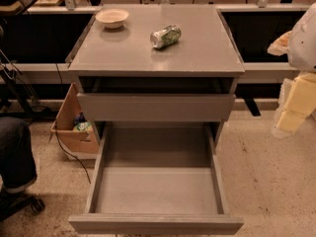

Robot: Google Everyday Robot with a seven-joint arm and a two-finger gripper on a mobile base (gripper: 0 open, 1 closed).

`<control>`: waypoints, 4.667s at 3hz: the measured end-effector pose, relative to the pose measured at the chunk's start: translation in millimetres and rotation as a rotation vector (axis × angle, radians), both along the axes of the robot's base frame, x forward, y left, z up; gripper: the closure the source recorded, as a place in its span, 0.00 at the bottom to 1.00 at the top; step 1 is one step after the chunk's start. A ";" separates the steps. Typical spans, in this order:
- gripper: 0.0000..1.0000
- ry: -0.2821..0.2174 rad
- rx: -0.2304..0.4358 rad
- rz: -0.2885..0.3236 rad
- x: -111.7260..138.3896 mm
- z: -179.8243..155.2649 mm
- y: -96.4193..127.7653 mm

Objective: Close middle drawer

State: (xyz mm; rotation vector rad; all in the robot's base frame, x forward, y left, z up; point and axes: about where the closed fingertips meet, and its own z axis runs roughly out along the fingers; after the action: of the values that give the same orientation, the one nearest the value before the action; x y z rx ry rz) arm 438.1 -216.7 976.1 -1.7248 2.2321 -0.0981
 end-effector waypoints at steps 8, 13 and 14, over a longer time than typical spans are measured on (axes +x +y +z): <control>0.00 0.134 0.207 0.050 -5.3 -269.7 31.5; 0.00 0.146 0.480 0.008 -4.6 -543.4 88.3; 0.00 0.140 0.501 0.008 0.1 -556.3 96.9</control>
Offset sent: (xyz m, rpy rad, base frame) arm 0.0088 -0.0021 -0.0720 0.0614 0.0040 -0.0163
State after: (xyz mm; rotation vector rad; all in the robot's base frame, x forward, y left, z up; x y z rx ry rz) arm 438.3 -119.8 419.8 -1.4964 2.1022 0.5519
